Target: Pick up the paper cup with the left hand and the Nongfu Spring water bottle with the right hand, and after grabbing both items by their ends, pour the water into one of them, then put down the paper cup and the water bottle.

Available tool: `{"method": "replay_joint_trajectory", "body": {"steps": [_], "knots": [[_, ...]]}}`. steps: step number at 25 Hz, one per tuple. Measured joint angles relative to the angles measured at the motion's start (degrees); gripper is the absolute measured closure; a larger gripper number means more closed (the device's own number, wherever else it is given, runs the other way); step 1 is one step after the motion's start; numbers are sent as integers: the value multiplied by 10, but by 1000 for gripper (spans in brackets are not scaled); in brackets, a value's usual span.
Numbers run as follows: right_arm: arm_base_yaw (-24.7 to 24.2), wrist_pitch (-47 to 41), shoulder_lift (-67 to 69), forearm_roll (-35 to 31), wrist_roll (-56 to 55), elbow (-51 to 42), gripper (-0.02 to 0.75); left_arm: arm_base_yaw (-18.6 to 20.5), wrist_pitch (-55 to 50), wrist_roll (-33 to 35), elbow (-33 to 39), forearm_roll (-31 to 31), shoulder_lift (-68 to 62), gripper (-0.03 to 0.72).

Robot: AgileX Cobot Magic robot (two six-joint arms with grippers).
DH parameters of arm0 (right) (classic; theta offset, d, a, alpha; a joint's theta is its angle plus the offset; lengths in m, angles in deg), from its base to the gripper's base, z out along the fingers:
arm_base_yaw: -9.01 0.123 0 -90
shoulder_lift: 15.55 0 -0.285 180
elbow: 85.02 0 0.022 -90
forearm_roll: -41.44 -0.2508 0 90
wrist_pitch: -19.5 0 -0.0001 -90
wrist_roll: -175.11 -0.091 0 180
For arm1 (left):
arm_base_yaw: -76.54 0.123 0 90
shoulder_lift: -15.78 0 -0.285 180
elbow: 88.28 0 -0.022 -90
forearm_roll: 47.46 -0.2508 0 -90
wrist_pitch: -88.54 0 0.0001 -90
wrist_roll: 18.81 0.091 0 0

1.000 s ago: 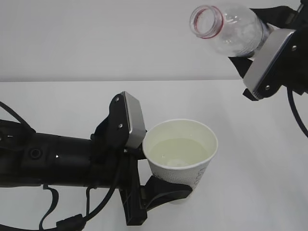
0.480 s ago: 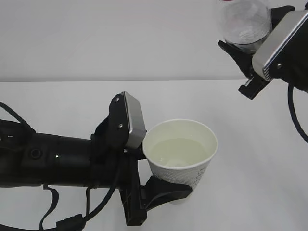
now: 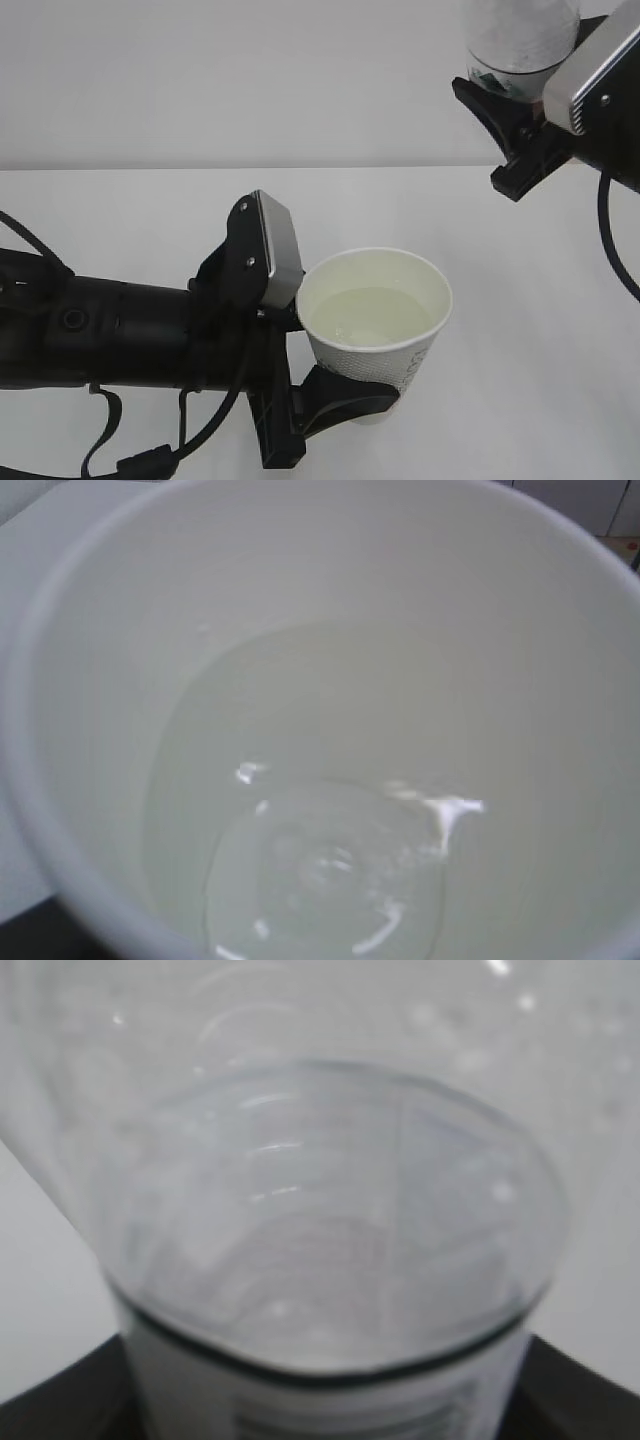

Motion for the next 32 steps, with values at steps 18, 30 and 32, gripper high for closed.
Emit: {"method": "replay_joint_trajectory", "body": {"steps": [18,30,32], "knots": [[0,0,0,-81,-135,-27,255,0,-1,0,0,0,0,146],[0,-1,0,-222,-98,-85,256,0,-1,0,0,0,0,146],[0,-1,0,-230,-97,-93,256,0,-1,0,0,0,0,146]]}}
